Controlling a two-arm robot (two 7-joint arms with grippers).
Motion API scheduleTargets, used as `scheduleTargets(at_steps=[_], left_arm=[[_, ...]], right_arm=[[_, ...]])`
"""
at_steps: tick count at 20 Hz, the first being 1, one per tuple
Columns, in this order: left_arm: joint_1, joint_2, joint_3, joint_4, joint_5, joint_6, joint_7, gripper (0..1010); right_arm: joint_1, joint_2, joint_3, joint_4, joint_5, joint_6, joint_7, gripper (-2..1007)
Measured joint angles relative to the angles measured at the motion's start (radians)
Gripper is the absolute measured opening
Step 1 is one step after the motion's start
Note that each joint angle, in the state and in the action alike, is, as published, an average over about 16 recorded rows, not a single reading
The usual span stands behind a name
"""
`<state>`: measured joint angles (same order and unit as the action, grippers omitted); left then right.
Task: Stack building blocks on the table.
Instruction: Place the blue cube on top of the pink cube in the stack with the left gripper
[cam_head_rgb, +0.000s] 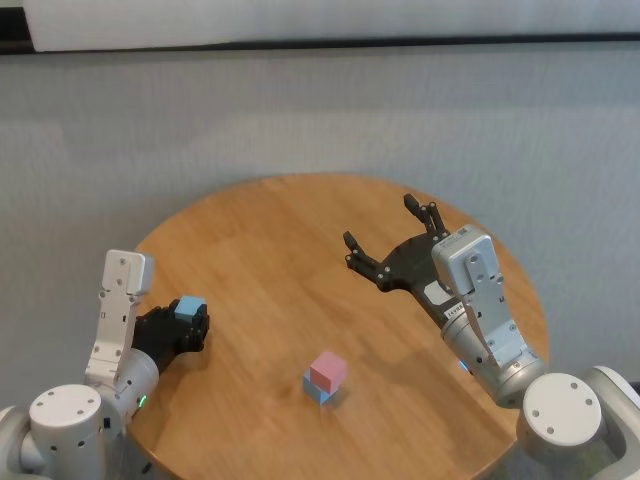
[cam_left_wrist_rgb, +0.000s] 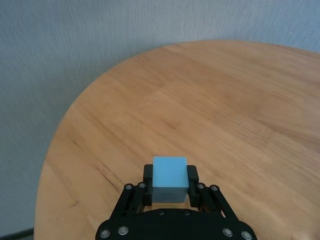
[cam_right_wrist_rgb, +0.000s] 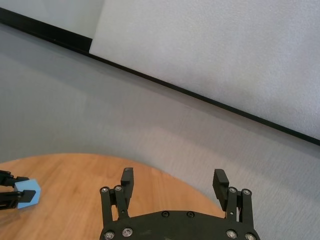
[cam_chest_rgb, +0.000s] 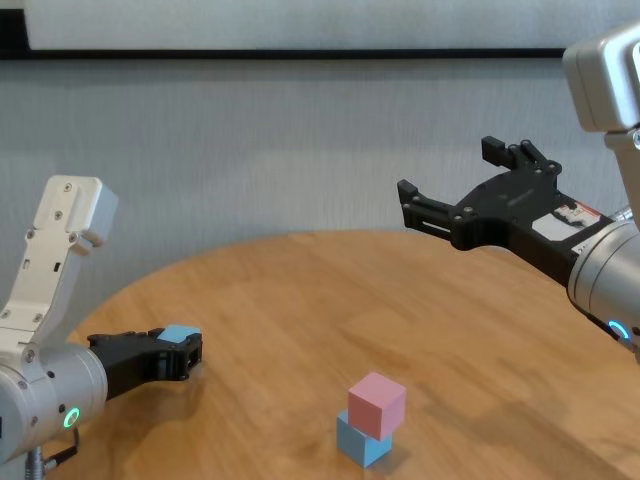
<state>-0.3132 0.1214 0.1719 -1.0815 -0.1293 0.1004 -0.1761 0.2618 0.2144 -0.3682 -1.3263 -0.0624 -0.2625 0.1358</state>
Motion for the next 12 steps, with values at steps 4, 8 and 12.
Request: scheduleTargets(at_steps=[4,8,12], left_arm=[[0.0,0.001,0.0,0.0,0.0,0.0,-0.004,406],[-0.001,0.008,0.009,-0.006,0.003,-0.002,-0.022,406],[0.001,0.025,0.03,-0.03,0.015,-0.006,-0.05,406]], right_arm=[[0.0,0.0,0.0,0.0,0.0,0.0,0.0,1001],[0.0,0.0,0.0,0.0,0.0,0.0,0.0,1001],[0.0,0.0,0.0,0.0,0.0,0.0,0.0,1001]])
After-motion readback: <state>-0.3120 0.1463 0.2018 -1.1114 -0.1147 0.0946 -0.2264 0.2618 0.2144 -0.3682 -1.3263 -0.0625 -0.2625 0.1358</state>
